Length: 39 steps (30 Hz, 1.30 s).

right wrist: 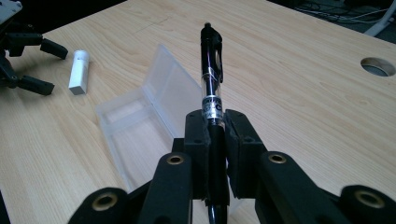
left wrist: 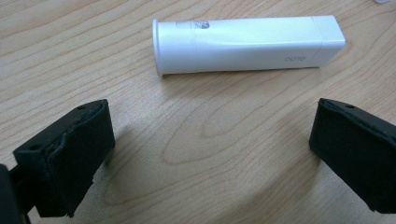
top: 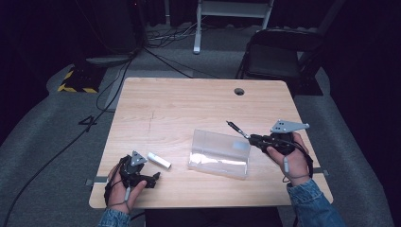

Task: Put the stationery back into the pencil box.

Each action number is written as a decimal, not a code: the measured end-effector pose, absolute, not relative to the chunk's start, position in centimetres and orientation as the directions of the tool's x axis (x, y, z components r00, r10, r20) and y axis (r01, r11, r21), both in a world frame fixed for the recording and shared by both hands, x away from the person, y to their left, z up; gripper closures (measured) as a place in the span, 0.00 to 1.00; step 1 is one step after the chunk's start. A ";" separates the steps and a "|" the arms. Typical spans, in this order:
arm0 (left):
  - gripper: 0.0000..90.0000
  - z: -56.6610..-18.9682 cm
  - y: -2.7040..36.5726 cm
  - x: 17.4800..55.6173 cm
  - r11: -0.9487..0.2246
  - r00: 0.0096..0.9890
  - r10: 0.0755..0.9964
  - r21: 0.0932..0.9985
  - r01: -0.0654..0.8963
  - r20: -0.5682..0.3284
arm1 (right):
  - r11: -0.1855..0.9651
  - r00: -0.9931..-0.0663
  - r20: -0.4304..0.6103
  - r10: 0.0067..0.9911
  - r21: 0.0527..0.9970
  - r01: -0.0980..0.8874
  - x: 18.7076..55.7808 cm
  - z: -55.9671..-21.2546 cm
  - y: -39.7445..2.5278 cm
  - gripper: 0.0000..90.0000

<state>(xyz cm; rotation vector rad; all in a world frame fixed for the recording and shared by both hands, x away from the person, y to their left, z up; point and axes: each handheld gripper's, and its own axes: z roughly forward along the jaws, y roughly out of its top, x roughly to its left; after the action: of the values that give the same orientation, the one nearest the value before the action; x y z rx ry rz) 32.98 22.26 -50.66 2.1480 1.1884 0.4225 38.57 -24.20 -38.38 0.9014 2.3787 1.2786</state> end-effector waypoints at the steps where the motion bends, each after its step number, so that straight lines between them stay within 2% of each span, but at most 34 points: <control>1: 0.00 -50.6 22.3 33.0 -0.390 0.541 0.841 0.667 0.635 -0.024 | 0.414 -0.766 0.035 0.642 0.825 0.385 38.6 -38.4 -24.0 0.89; 16: 0.00 -50.6 22.3 33.1 -0.392 0.541 0.841 0.665 0.636 -0.022 | 0.443 -0.800 0.040 0.599 0.816 0.373 38.5 -38.6 -22.2 0.89; 39: 0.00 -50.6 22.2 33.1 -0.386 0.539 0.842 0.668 0.636 -0.026 | 0.563 -0.842 0.032 0.538 0.730 0.388 38.7 -42.2 -20.9 0.89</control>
<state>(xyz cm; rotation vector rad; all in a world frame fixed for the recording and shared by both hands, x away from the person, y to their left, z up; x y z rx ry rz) 33.13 22.22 -50.65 2.1475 1.1897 0.4231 38.72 -20.91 -42.16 0.7802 2.6009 1.1434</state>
